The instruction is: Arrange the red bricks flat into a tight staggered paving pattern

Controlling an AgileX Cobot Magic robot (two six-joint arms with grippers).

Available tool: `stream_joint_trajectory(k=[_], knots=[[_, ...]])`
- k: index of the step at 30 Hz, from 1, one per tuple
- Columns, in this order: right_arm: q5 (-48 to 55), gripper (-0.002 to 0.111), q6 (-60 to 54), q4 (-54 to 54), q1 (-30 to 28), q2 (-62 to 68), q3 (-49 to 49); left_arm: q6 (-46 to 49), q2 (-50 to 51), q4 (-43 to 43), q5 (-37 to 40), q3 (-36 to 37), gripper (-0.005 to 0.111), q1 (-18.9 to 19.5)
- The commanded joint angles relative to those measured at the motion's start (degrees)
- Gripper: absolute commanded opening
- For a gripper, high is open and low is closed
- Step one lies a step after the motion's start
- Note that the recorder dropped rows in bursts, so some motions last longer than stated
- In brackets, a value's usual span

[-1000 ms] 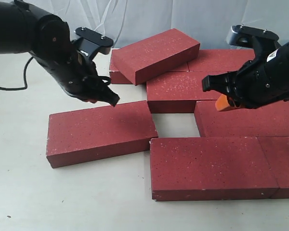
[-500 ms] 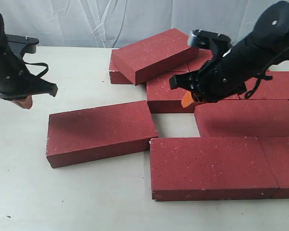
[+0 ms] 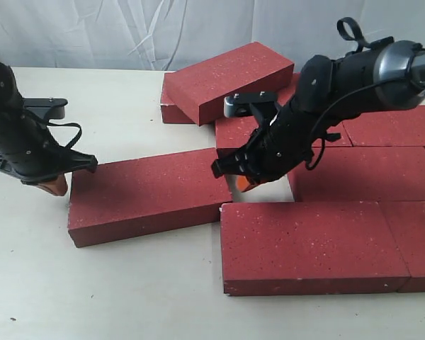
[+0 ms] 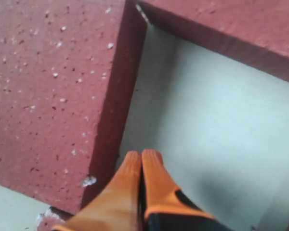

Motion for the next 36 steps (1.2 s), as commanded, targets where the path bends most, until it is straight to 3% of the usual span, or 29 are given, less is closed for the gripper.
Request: stream_joint_trajectory(k=[1, 10, 18, 36], knots=[[-0.7, -0.001, -1.8, -0.5, 2.0, 1.2, -0.3, 2.1, 0.2, -2.2, -1.5, 0.2, 0.0, -0.2], [0.0, -0.001, -4.5, 3.0, 3.2, 1.2, -0.3, 3.2, 0.2, -2.9, -2.9, 0.2, 0.0, -0.2], [0.7, -0.001, -7.5, 5.5, 3.2, 0.2, -0.3, 14.7, 0.2, -12.1, -6.7, 0.2, 0.0, -0.2], [4.7, -0.001, -7.5, 5.4, 3.1, -2.3, -2.8, 16.0, 0.2, -11.8, -10.5, 0.2, 0.0, 0.0]])
